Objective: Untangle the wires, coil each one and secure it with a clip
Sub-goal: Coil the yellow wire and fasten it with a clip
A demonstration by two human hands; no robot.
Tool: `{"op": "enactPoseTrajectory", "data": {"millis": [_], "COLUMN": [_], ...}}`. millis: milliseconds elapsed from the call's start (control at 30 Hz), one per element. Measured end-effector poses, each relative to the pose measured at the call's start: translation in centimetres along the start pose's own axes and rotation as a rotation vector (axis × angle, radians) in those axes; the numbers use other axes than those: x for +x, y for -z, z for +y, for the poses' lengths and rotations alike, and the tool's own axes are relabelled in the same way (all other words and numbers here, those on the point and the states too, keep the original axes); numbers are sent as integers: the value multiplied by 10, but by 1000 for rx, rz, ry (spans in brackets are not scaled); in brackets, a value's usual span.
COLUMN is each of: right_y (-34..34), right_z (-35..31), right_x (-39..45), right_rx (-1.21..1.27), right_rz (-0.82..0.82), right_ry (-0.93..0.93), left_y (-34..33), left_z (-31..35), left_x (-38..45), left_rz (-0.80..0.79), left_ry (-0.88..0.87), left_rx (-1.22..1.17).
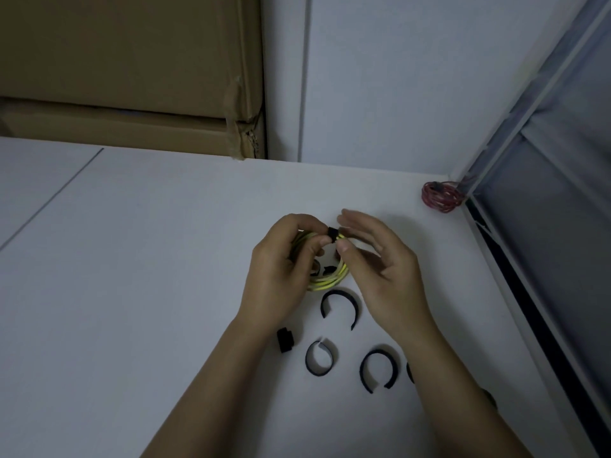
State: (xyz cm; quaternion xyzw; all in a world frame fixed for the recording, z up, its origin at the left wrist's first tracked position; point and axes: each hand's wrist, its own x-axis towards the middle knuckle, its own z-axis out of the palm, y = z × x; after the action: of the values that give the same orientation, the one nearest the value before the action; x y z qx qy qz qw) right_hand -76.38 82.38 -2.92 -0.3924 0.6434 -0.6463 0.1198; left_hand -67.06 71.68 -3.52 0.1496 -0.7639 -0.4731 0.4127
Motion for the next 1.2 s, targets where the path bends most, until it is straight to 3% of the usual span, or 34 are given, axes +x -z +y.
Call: {"op": "enactPoseTrajectory", "data": {"millis": [200, 533, 867, 1000, 1200], "right_y": [-1, 6, 114, 135, 137], "right_z": [1, 9, 38, 61, 64], "right_x": [-1, 10, 45, 51, 49], "right_rx": [-82, -198, -621, -786, -586], "right_rz": [-31, 63, 333, 305, 272], "right_ry": [10, 28, -234, -361, -473], "left_y": [0, 2, -5, -7, -8], "left_z": [-3, -1, -13, -14, -14], "left_x": [1, 1, 5, 8, 14], "left_rz": [-8, -20, -53, -106, -123], "left_ry": [-9, 95, 113, 100, 125], "left_rx": [-2, -36, 258, 357, 381]}}
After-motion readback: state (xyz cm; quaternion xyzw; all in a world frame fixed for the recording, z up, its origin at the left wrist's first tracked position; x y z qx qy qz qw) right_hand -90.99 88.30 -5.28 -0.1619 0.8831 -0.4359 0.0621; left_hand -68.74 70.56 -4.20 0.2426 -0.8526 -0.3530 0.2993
